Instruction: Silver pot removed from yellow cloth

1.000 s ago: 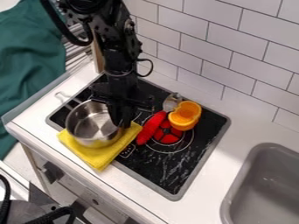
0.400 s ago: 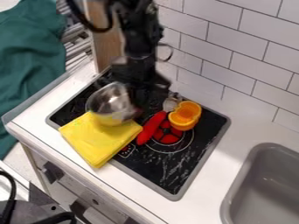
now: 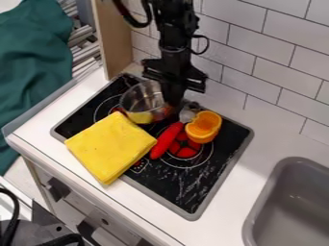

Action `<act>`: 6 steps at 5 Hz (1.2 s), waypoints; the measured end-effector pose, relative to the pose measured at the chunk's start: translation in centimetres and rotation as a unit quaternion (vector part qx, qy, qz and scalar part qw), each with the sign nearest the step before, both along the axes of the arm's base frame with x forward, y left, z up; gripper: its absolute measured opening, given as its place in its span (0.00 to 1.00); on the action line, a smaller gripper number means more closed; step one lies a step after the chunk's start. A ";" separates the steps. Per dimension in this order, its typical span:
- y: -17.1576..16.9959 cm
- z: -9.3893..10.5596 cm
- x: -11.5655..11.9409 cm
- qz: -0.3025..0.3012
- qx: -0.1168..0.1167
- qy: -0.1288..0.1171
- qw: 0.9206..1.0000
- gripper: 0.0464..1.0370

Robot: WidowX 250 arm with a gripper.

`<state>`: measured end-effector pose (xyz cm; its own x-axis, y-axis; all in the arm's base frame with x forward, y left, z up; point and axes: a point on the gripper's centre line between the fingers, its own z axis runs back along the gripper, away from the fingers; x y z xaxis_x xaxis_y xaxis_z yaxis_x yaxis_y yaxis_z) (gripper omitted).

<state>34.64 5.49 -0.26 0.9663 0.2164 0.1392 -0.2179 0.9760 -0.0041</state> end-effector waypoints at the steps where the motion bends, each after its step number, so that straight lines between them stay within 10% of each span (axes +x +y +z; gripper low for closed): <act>1: 0.1 -1.6 1.0 0.027 -0.023 0.005 0.999 0.01; 3: 0.1 -2.2 1.5 0.034 -0.037 0.015 0.999 0.17; 6: -0.4 2.6 0.1 -0.015 -0.001 -0.023 1.000 0.97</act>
<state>34.76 5.04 2.37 0.9647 0.1884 0.1841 -0.1889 0.9819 -0.0153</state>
